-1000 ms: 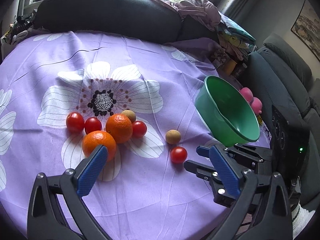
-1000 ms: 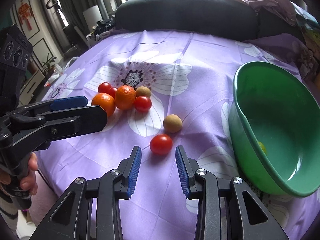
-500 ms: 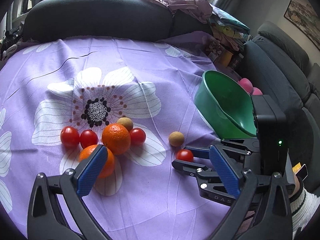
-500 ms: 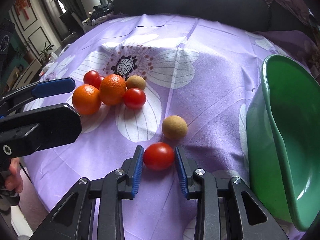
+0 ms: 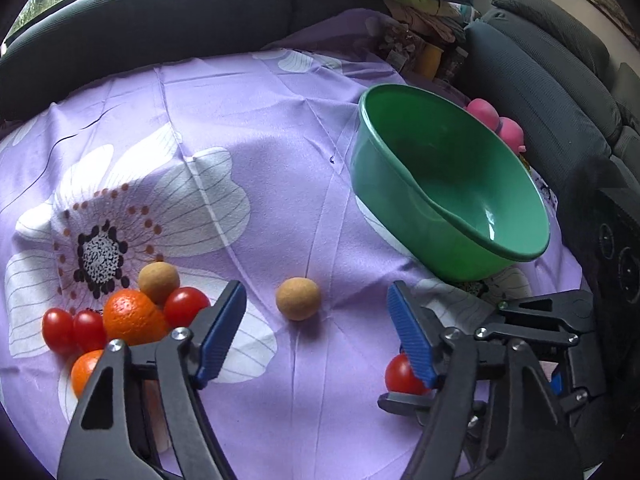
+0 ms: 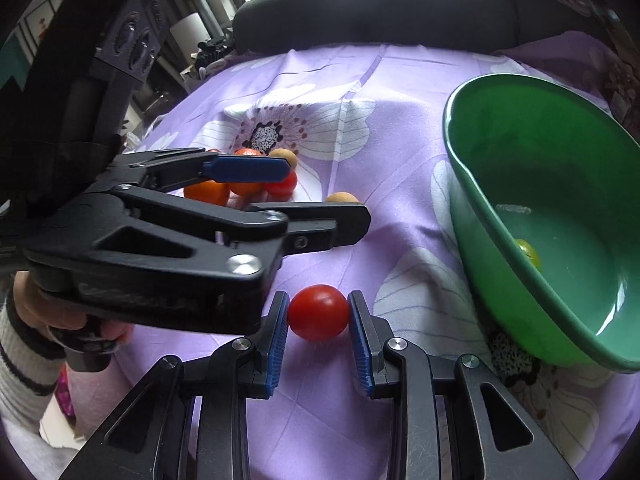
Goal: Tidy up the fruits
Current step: 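Grasp the brown kiwi with the left gripper while the right gripper holds the tomato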
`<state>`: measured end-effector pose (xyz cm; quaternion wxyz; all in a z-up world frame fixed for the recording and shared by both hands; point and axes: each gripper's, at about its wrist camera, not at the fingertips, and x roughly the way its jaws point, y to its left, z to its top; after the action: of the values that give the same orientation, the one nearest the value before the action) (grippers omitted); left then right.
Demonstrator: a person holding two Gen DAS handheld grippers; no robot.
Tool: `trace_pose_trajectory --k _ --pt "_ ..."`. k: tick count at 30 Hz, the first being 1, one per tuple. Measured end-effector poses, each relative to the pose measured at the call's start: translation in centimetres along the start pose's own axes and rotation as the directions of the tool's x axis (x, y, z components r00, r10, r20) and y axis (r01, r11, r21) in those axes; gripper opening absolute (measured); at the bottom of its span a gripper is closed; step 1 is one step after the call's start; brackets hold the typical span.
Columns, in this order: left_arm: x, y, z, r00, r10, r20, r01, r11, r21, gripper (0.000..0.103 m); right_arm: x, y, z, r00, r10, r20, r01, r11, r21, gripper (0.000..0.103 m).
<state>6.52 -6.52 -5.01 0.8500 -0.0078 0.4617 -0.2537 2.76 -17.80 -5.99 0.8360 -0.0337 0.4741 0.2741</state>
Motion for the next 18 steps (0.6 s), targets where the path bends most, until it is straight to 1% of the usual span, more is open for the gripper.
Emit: trace_pose_trajectory --k 1,2,3,8,10,12,14,18 --pt "0.5 0.1 0.1 1.0 0.005 -0.01 -0.005 1.0 0.001 0.064 0.0 -0.1 0.0 1.0 0.002 0.002 -0.002 1.0 0.004 0.031" --pt "0.8 0.1 0.2 1.0 0.01 -0.019 -0.01 1.0 0.002 0.063 0.0 -0.1 0.1 1.0 0.005 0.003 -0.005 1.0 0.007 0.031" --pt "1.1 0.2 0.2 1.0 0.005 -0.027 -0.005 1.0 -0.001 0.063 0.0 -0.2 0.1 1.0 0.009 0.004 -0.009 1.0 0.009 0.031" --pt "1.6 0.4 0.4 0.998 -0.037 -0.055 0.036 0.999 -0.025 0.048 -0.1 -0.6 0.2 1.0 0.021 0.011 -0.021 1.0 0.011 0.031" --pt "1.9 0.6 0.4 0.997 -0.043 -0.069 0.04 0.998 -0.039 0.045 -0.1 -0.7 0.2 1.0 0.024 0.012 -0.024 1.0 0.012 0.031" --pt "2.2 0.9 0.3 0.995 -0.047 -0.086 0.042 0.997 -0.058 0.038 -0.1 -0.7 0.2 1.0 0.026 0.014 -0.026 1.0 0.013 0.031" --pt "2.2 1.2 0.3 0.995 -0.058 -0.079 0.052 0.996 -0.073 0.026 -0.1 -0.7 0.2 0.999 0.028 0.016 -0.028 1.0 0.014 0.031" --pt "1.8 1.6 0.1 0.996 -0.062 -0.07 0.055 0.994 -0.097 0.027 -0.1 -0.8 0.1 0.999 0.027 0.018 -0.027 0.999 0.017 0.031"
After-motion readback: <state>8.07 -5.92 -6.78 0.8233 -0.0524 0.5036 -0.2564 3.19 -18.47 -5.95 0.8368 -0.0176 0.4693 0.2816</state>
